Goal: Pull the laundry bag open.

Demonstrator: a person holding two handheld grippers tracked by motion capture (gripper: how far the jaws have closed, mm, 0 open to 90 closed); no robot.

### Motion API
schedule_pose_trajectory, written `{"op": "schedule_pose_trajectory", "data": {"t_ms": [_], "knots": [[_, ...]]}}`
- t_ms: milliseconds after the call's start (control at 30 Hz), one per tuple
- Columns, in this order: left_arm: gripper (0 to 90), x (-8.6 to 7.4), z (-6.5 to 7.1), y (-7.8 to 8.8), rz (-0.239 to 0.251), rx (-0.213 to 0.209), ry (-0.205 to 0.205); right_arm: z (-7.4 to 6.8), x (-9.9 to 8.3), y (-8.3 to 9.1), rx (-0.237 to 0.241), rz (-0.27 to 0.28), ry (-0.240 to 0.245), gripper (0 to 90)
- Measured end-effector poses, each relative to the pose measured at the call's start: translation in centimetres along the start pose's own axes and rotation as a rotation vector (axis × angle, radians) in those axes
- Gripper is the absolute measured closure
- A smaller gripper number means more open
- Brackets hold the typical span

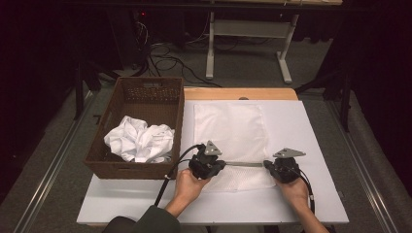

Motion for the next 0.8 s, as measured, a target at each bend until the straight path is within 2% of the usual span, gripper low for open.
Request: {"op": "schedule_pose_trajectory", "data": {"t_ms": [433,500,800], "knots": [[86.2,-0.13,0.06,0.0,-0.005,-0.008,-0.002,-0.02,0.01,0.0,-0.001,0.0,0.002,90.0],[86.1,-0.21,-0.07,0.13,0.003,-0.021,0.011,-0.05,0.01,-0.02,-0.004,0.002,-0.001,90.0],[86.1,-0.56,-0.28,0.35,0.002,-0.015,0.015,-0.08,0.02,-0.04,-0.007,0.005,0.002,90.0]]}}
Point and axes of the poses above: each handheld gripper's, and its own axes: y roughly backward along the jaws, x roughly out of its top, z roughly to its right, the point moved 4 cm from there along -y, roughly forward along the jaws, and after that the axes turned 10 degrees about -z, right-handed, at the moved point
